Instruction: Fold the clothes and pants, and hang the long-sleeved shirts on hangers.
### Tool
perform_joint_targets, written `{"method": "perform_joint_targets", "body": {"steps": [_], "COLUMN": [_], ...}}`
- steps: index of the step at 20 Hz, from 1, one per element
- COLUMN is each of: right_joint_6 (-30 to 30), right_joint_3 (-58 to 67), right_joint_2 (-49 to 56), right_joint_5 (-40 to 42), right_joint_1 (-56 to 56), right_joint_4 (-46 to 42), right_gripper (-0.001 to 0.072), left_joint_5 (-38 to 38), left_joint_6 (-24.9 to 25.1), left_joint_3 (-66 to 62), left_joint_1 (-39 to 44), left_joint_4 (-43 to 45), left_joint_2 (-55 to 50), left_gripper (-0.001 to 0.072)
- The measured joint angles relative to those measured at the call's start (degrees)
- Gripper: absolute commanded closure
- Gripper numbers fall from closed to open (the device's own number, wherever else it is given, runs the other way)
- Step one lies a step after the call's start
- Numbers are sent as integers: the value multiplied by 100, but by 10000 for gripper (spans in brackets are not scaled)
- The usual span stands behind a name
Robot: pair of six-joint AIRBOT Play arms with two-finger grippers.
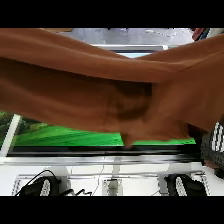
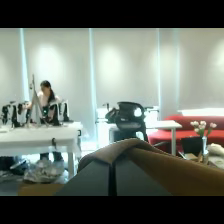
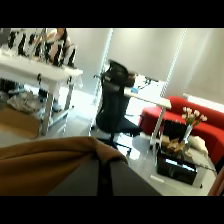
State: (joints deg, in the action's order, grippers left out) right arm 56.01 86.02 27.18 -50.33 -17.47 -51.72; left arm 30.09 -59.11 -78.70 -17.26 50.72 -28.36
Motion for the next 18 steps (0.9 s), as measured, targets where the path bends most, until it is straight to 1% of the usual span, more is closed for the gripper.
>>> {"method": "perform_joint_targets", "body": {"steps": [2,4,5,8,9,11,13,15,18], "right_joint_6": [166,321,433,748,800,894,935,962,984], "right_joint_3": [4,4,9,2,2,4,4,4,9], "right_joint_2": [181,597,942,2306,2785,3788,4621,5357,6223], "right_joint_5": [46,-59,-179,-901,-1156,-1421,-1425,-1169,-442], "right_joint_1": [0,0,0,0,0,0,0,7,81], "right_joint_4": [-92,-133,-164,-190,-114,17,107,201,295], "right_gripper": [697,696,696,695,696,696,695,696,696], "left_joint_5": [240,702,960,1661,1834,1987,1958,1611,643], "left_joint_6": [0,-4,-7,-35,-35,35,140,212,258], "left_joint_3": [0,0,0,2,4,4,4,4,2], "left_joint_1": [-4,0,2,85,160,356,579,809,1134], "left_joint_4": [4,15,26,61,63,70,76,70,-2], "left_joint_2": [-199,-636,-953,-2140,-2623,-3545,-4409,-5160,-6037], "left_gripper": [691,691,690,690,690,690,690,690,690]}}
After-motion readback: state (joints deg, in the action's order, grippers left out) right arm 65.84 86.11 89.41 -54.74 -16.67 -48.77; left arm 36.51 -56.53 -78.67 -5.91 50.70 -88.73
